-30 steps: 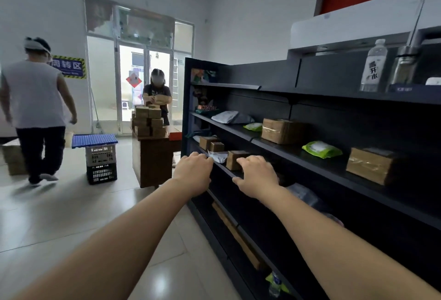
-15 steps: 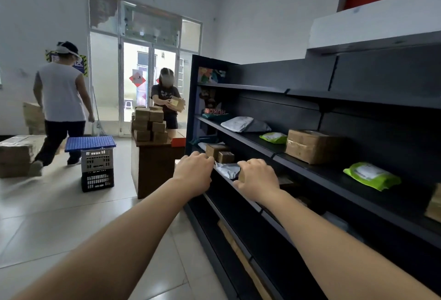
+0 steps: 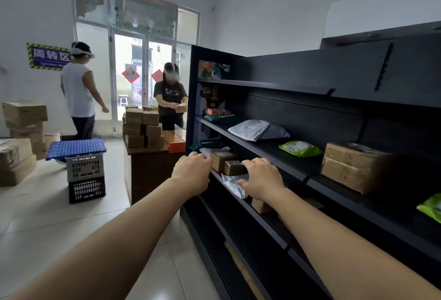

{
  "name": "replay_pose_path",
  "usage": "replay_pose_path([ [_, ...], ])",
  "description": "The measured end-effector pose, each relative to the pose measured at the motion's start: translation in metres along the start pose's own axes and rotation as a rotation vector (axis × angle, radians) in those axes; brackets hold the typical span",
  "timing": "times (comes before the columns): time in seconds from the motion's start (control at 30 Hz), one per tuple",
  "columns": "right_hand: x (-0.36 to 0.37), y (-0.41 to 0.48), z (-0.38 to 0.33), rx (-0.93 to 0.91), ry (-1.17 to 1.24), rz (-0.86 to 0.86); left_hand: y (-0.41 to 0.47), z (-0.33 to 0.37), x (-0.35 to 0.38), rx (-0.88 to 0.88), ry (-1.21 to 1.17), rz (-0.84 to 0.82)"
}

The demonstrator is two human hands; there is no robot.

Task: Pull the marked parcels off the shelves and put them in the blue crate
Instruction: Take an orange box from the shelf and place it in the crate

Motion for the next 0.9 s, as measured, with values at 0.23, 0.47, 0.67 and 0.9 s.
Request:
replay_pose_path([
  [0.23,0.045,0.113,0.003,-0.027,0.019,-0.001,0.091,-0.044,0.054,-0.014,-0.004,0.009],
  [0.47,0.072,0.231,0.015,-0.053,0.011,0.002,0.193,-0.085,0.092,-0.061,-0.004,0.018],
  [0.67,0.098,0.317,0.02,-0.055,0.018,-0.016,0.265,-0.122,0.129,-0.085,-0.026,0.012],
  [0.9,0.141,0.418,0.01,-0.024,0.017,-0.022,0.35,-0.175,0.181,-0.042,-0.034,0.002],
])
Point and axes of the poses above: each hand's wrist, its own y-axis towards the middle knuckle, its own x-axis out of the palm, z = x × y, the point moved 2 cm from there along y, towards the middle knuckle, and after that the axes turned 7 degrees about x, right-handed, at the moved point
